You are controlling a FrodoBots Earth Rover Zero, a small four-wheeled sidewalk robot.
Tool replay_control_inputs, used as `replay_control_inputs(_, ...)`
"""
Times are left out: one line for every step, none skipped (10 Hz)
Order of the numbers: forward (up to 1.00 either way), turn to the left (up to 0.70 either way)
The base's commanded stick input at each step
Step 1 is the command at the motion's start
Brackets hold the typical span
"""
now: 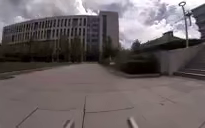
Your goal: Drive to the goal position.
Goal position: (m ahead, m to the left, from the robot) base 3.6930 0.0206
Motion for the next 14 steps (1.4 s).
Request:
replay_control_inputs(1.0,0.15)
replay_control_inputs(1.0,0.41)
replay_control_inputs(1.0,0.41)
replay_control_inputs(1.0,0.41)
replay_control_inputs(1.0,0.35)
replay_control_inputs(1.0,0.25)
replay_control_inputs(1.0,0.13)
replay_control_inputs(1.0,0.01)
replay_control_inputs(1.0,0.01)
replay_control_inputs(1.0,0.01)
replay_control_inputs(1.0,0.01)
replay_control_inputs(1.0,0.01)
replay_control_inputs(1.0,0.01)
replay_control_inputs(1.0,0.01)
